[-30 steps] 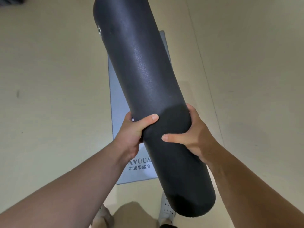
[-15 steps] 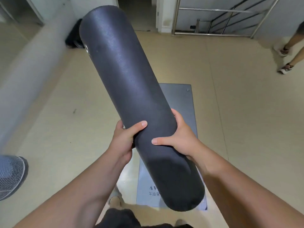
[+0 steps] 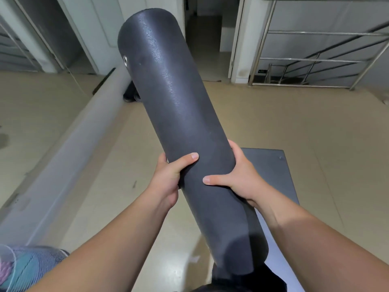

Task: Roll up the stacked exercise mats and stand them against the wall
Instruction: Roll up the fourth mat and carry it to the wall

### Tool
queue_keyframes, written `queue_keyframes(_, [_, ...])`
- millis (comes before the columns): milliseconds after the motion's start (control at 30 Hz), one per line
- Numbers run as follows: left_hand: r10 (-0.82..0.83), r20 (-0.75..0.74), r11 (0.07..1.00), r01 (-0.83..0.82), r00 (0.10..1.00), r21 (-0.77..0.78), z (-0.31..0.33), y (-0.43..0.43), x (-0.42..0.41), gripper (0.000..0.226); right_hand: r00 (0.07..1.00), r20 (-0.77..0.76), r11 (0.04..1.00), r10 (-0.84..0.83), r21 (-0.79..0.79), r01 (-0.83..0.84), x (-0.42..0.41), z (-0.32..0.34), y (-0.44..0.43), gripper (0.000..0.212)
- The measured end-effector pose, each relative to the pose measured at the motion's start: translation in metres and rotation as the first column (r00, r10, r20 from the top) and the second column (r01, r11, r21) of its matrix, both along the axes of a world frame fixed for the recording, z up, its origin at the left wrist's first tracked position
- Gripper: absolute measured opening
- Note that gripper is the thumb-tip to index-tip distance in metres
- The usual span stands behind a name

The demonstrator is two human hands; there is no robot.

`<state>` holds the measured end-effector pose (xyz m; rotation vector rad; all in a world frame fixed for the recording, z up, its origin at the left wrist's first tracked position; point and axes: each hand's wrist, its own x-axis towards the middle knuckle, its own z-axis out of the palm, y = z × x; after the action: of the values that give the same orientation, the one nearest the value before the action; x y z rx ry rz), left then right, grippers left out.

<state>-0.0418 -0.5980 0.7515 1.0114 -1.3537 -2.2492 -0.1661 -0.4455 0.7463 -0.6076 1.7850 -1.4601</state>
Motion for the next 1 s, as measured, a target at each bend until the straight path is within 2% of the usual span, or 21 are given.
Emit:
queue_keyframes(133, [0.060, 0.012, 0.998, -0.060, 0.998, -0.011, -0.003, -0.085, -0.032, 0.073, 0.999, 0.034, 0.999, 0.017, -0.044, -0.016, -0.034, -0.014, -0.094, 0.106])
queue_keyframes(267, [0.132, 0.029, 0.991, -0.131, 0.991, -0.025, -0.005, -0.184, -0.089, 0.053, 0.995, 0.078, 0.994, 0.056, -0.099, -0.048, -0.093, -0.030, -0.201, 0.099])
queue_keyframes(533, [0.251, 0.045, 0.967, -0.249, 0.967, -0.048, 0.006, -0.392, -0.217, 0.059, 0.986, 0.089, 0.980, 0.143, -0.149, -0.129, -0.232, -0.024, -0.422, 0.086])
queue_keyframes(700, [0.303, 0.046, 0.952, -0.301, 0.952, -0.049, -0.006, -0.522, -0.256, 0.059, 0.987, 0.079, 0.989, 0.139, -0.063, -0.134, -0.271, -0.039, -0.558, 0.103])
queue_keyframes(833, [0.278, 0.060, 0.960, -0.275, 0.959, -0.047, -0.028, -0.633, -0.278, 0.063, 0.991, 0.053, 0.993, 0.120, -0.023, -0.119, -0.292, -0.056, -0.664, 0.117])
queue_keyframes(1000, [0.145, 0.069, 0.987, -0.140, 0.987, -0.078, -0.029, -0.780, -0.295, 0.055, 0.993, 0.119, 1.000, -0.006, -0.018, 0.008, -0.300, -0.053, -0.800, 0.107])
